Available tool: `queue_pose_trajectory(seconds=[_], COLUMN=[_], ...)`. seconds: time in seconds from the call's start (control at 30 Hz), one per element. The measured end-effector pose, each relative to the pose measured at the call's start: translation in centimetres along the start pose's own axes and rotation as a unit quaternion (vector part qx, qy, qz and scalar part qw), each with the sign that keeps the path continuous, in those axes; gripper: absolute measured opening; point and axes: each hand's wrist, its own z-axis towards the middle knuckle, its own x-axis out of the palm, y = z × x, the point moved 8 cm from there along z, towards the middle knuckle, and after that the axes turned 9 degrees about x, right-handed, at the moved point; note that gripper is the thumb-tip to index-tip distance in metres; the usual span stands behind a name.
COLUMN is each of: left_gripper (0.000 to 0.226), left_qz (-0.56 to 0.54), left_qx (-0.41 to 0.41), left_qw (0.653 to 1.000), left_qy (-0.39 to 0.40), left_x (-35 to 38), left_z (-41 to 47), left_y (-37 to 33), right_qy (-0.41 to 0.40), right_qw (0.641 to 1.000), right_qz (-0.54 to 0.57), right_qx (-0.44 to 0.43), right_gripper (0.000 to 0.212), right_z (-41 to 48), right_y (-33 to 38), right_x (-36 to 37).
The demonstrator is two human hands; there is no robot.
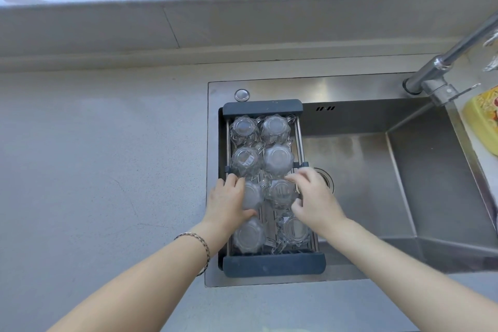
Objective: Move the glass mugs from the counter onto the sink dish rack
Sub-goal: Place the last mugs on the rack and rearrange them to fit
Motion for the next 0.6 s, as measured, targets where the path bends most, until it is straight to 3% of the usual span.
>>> queue_pose_trajectory(seconds=[0.07,0.13,0.3,0.6], left_gripper=[0.069,0.067,0.064,0.062], left_qz=[-0.014,-0.023,-0.023,0.015], left_qx=[-0.002,-0.002,0.023,-0.005], left_qw=[1.0,1.0,0.999,1.0], left_qy=[-0.007,-0.009,0.002,-0.018], left_x=[0.0,0.0,-0.2,-0.5], left_z=[-0.1,-0.2,-0.3,0.1], left_y=[0.1,0.1,-0.3,-0.2], right_qy=[0.018,0.059,0.031,0.079], right_qw=[0.986,0.973,0.972,0.984], right_qz=[0.041,0.043,0.078,0.053], right_qx=[0.164,0.221,0.22,0.148], right_gripper=[0.062,0.08,0.071,0.073], right_z=[-0.7,-0.8,-0.1,0.5], right_y=[-2.2,-2.7,-1.8,-1.4], right_x=[0.8,2.4,3.4,3.1])
